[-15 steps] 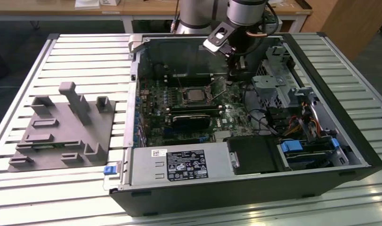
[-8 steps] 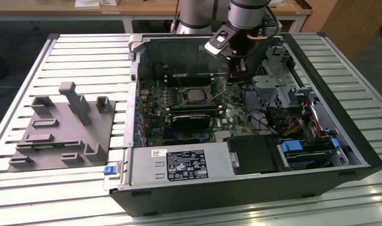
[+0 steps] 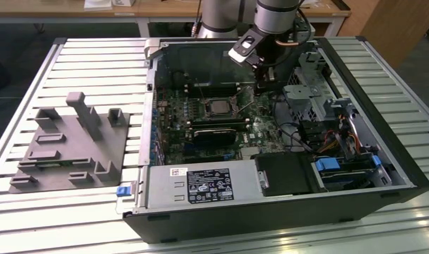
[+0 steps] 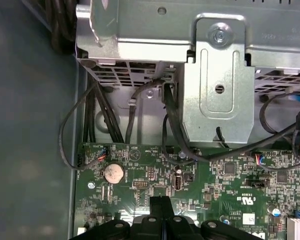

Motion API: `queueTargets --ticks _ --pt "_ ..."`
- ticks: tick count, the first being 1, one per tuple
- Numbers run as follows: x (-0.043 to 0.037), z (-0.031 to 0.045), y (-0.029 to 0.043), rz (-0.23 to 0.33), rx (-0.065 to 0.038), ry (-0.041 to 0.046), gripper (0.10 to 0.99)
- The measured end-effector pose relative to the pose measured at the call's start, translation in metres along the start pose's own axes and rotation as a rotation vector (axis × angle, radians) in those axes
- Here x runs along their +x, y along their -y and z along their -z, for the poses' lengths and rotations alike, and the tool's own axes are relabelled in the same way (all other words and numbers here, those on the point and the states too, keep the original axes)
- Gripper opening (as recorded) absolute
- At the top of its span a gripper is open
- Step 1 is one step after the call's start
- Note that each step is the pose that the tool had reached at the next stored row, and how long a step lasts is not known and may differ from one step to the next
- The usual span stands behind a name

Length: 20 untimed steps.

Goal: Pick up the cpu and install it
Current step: 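Close the cpu cover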

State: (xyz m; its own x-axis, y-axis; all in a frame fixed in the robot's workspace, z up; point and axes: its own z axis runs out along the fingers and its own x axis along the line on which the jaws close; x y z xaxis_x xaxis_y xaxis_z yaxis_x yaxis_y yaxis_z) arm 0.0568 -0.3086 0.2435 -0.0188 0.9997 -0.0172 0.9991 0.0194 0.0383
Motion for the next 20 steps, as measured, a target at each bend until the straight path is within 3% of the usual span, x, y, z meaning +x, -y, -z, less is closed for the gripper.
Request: queueTargets --ticks 8,20 --pt "0.0001 0.0 0.0017 0.0 0.0 0.0 0.106" --pt "0.0004 0.0004 0.014 0.0 0.0 -0.0001 0.106"
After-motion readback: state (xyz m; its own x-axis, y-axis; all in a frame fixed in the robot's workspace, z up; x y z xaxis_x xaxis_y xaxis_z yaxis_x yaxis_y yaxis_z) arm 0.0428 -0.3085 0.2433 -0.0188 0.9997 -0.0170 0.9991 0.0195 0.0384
